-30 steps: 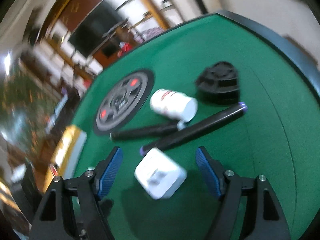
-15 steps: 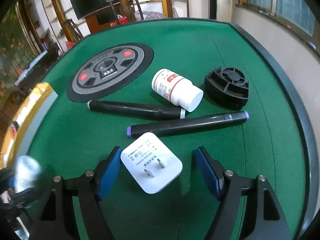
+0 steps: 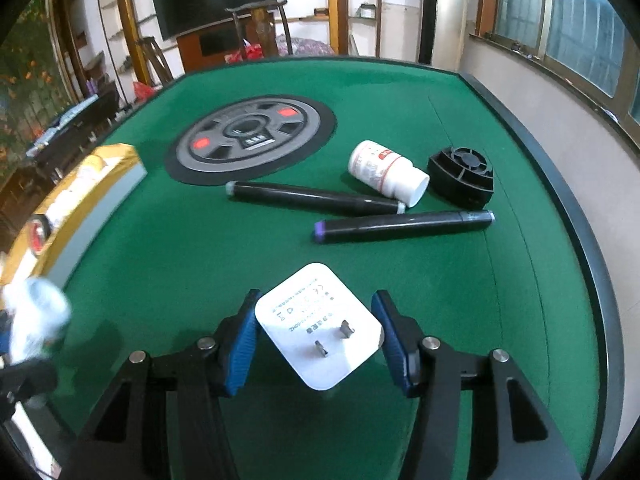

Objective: Organize rigid objects
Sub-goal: 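Carry bottle and plug adapter into the tray and open the left tool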

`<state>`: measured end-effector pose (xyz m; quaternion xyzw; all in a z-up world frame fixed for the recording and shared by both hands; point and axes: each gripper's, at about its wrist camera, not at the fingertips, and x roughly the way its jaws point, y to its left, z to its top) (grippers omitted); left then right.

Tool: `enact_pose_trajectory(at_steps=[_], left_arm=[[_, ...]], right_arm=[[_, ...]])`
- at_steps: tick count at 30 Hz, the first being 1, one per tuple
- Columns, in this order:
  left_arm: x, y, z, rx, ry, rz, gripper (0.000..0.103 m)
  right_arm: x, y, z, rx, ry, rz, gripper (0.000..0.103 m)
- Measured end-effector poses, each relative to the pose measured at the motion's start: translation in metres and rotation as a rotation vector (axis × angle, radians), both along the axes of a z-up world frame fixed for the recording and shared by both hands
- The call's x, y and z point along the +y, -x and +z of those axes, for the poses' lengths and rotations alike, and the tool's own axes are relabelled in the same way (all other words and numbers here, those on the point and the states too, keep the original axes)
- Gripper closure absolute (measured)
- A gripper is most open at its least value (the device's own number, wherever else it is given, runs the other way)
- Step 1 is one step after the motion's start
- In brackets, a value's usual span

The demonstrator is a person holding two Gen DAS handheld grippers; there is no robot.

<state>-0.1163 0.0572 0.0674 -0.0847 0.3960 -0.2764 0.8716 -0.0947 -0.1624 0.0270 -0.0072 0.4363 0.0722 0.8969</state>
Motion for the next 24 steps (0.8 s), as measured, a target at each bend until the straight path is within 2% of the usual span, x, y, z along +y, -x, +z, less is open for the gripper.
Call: enact_pose_trajectory(at_steps=[5, 8, 14, 20, 24], left_arm=[[0.02, 0.008, 0.012, -0.044, 0.031, 0.013, 0.067], [0.043, 0.013, 0.019, -0.073, 0.04, 0.055, 0.067], [0.1, 0.023, 0.024, -0.11, 0.008, 0.207, 0.067], [0.17, 0.03, 0.01, -0.081, -0.023, 0.384, 0.067], [0.204, 0.029, -0.004, -0.045, -0.052, 0.475, 0.067]], right_arm=[[0.021, 0.019, 0.015, -0.018, -0.065, 0.047, 0.049], [0.043, 0.024, 0.025, -0.023, -0.094, 0.088, 0.048], [0.087, 0.03, 0.048, -0.047, -0.188, 0.187, 0.048], [0.132, 0.024, 0.058, -0.027, -0.284, 0.279, 0.048], [0.155, 0.027, 0.062, -0.021, -0.298, 0.325, 0.048]])
